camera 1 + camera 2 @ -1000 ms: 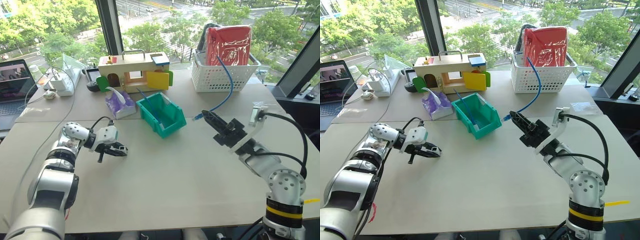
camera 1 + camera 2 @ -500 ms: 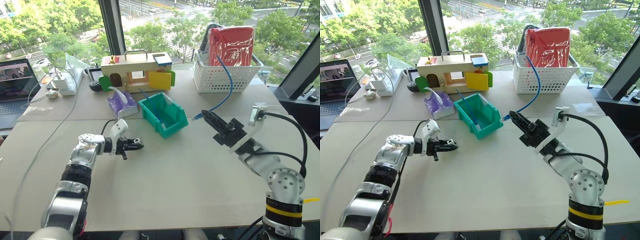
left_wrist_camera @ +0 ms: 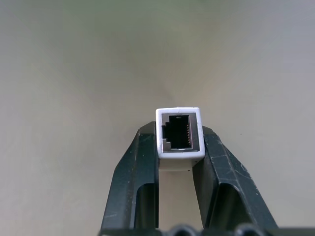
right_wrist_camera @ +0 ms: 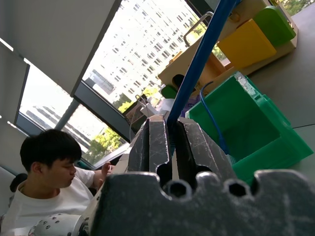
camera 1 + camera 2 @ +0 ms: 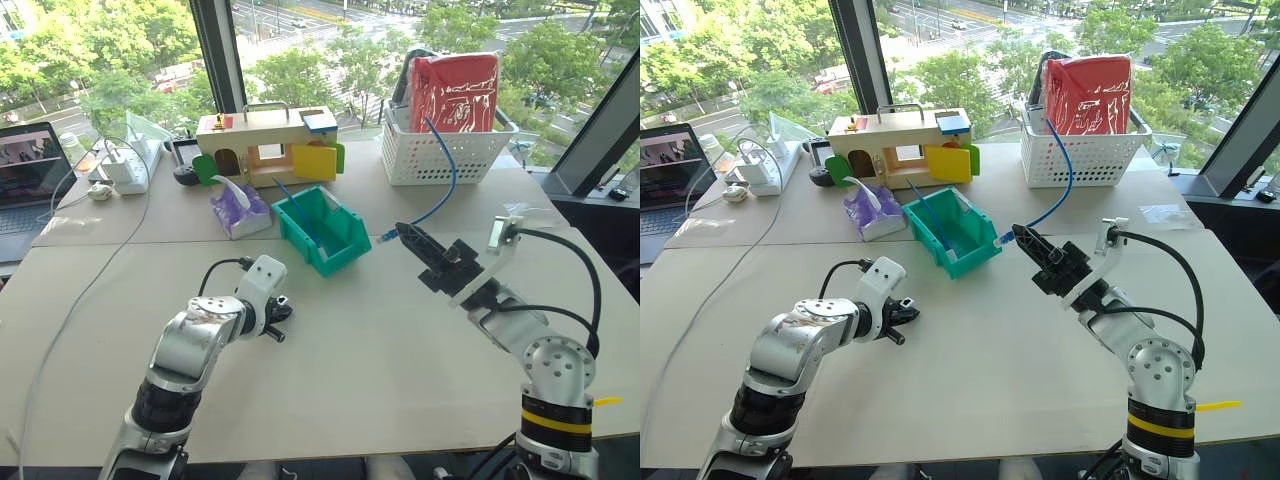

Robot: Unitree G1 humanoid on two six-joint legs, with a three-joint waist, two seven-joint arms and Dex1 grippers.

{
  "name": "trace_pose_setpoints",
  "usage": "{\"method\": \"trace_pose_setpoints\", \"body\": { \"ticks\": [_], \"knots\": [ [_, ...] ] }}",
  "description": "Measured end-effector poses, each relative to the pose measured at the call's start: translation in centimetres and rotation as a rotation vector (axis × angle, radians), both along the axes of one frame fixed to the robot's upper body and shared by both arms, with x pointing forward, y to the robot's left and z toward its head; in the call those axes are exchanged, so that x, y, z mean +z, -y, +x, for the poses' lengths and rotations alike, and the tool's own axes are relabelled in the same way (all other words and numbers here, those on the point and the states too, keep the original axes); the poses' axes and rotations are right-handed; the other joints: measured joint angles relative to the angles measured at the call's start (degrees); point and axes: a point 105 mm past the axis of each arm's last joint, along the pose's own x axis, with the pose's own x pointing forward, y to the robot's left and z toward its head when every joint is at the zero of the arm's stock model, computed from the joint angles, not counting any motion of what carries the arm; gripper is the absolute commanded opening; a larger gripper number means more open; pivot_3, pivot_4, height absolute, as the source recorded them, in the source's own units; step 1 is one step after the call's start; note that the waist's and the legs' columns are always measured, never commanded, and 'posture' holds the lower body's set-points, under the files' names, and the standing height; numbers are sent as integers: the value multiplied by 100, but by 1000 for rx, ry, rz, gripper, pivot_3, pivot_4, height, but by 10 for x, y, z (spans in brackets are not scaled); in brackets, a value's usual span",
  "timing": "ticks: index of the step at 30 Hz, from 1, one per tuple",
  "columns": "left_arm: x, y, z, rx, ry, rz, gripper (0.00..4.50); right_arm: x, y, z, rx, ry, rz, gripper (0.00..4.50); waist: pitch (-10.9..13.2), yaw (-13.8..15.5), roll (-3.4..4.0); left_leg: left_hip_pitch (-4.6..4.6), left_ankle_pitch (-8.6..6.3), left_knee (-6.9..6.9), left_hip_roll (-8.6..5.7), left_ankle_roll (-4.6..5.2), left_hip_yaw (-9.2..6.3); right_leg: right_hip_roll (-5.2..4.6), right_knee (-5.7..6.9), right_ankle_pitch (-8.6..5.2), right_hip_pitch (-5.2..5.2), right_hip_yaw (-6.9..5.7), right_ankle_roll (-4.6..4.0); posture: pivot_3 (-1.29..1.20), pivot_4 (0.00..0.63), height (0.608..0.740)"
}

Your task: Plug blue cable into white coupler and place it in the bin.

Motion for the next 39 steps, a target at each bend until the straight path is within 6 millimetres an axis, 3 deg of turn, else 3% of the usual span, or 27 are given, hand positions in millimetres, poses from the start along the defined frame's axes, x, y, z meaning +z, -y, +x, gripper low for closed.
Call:
{"method": "trace_pose_setpoints", "body": {
  "ticks": [10,23,32,39],
  "knots": [
    [-4,10,-10,-50,-16,10,4407,-1,1,1,6,-1,3,0,-1,-1,0,6,0,0,0,-1,1,0,0,-1,4,1,-1,0,150,740],
    [-1,1,-12,-133,-32,5,4490,0,0,1,4,3,6,0,-3,-16,1,9,0,-2,1,-1,3,1,2,-2,2,2,-4,0,150,740],
    [2,-41,-27,-335,-148,21,4490,-1,-1,2,-1,5,10,0,-2,-12,2,5,0,-10,3,-1,5,3,-1,-5,-4,3,-8,0,150,740],
    [13,-62,2,-429,-42,-120,4490,0,1,3,-10,11,12,0,1,35,-1,-11,1,-9,3,-1,4,2,-8,-5,-11,0,-9,0,150,740]
  ]
}}
